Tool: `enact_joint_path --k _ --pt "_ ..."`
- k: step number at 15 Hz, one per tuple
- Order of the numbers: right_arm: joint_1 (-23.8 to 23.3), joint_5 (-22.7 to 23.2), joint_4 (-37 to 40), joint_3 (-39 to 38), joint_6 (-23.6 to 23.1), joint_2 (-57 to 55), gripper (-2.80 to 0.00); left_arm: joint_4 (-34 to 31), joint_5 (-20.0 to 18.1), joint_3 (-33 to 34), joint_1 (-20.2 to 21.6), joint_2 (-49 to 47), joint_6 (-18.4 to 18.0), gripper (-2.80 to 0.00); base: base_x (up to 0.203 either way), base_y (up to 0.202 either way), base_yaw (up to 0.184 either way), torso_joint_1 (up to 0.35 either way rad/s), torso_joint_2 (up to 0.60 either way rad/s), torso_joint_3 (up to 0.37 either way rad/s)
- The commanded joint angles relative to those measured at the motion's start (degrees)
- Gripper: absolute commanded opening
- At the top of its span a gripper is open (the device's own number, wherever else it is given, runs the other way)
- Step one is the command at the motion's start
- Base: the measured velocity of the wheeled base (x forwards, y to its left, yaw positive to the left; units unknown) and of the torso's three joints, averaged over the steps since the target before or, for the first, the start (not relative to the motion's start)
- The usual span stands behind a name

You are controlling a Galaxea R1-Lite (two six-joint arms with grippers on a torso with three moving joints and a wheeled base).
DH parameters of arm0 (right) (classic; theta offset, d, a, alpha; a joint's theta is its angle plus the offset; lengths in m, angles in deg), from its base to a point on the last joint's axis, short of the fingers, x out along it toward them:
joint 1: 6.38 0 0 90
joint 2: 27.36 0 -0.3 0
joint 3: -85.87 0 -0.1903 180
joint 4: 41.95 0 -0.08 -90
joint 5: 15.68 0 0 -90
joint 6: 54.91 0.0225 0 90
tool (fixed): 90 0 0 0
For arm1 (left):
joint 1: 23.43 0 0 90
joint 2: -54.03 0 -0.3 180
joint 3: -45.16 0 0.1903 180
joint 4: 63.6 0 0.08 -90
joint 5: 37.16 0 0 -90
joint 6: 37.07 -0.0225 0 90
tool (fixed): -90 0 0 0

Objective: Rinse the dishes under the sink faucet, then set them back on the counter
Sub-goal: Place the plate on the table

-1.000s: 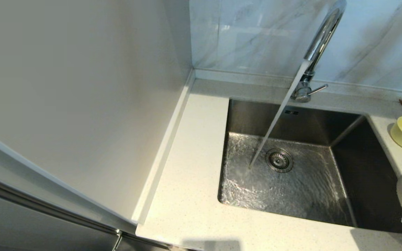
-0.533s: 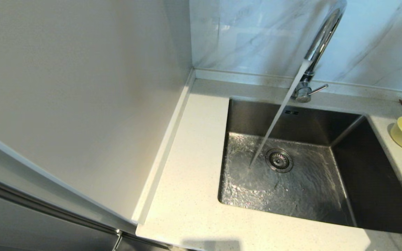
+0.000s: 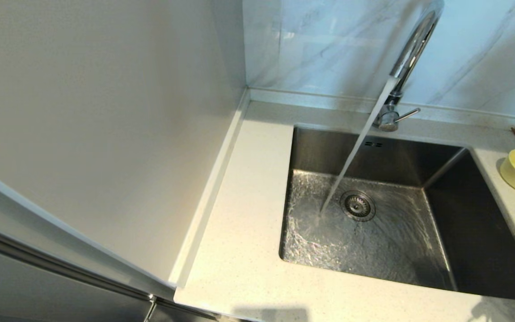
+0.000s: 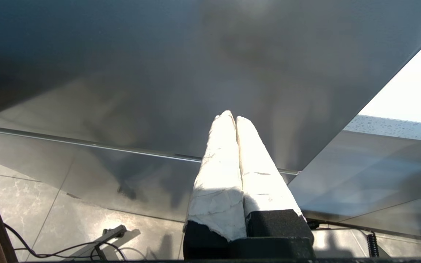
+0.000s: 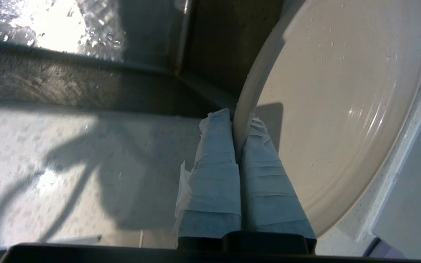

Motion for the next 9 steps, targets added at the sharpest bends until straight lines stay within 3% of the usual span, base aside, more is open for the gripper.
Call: enact_joint_path --k 1,9 --pt "-1.61 -0.11 -1.69 -0.29 -0.29 -3.56 -2.8 0.0 0.01 0.0 0.02 0.0 0.0 -2.8 0.0 0.0 0.0 0.0 0.0 0.0" --pt "-6.0 -0.02 -6.93 -0.39 -1.54 -9.6 -2.8 0.0 0.01 0.0 0.02 0.0 0.0 -2.8 0.0 0.0 0.0 0.0 0.0 0.0"
